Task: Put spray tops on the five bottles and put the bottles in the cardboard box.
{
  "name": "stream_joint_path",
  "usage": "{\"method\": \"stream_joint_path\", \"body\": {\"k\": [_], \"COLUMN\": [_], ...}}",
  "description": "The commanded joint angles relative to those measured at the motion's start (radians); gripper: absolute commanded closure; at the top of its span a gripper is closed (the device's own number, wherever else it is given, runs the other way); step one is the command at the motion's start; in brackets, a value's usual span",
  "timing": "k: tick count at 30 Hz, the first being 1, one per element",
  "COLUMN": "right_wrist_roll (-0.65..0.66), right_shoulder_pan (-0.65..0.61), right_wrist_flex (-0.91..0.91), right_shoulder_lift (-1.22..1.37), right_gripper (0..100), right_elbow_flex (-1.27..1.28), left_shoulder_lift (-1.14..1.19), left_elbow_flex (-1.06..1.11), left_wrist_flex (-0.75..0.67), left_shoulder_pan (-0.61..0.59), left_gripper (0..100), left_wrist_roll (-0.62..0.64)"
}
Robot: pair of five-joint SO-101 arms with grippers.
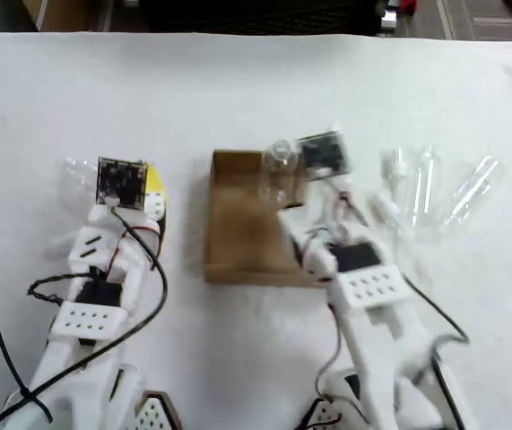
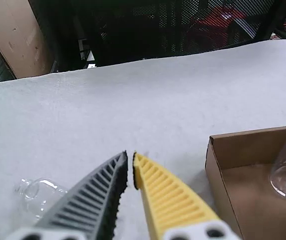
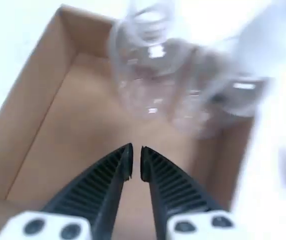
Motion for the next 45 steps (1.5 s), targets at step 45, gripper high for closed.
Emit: {"method": "stream_joint_path", "body": {"k": [45], "right_wrist_roll": [0.147], "right_shoulder_pan": [0.412], "right_wrist_flex": [0.653], "right_shoulder_lift": [0.875], "right_gripper": [95.6], "right_elbow_flex": [-1.244], "left_shoulder_lift": [-0.015], "left_elbow_flex": [-0.006], "left_wrist_flex": [-0.058], "left_shoulder_pan": [-0.047], "left_gripper": [97], "left_wrist_roll": [-0.014]}}
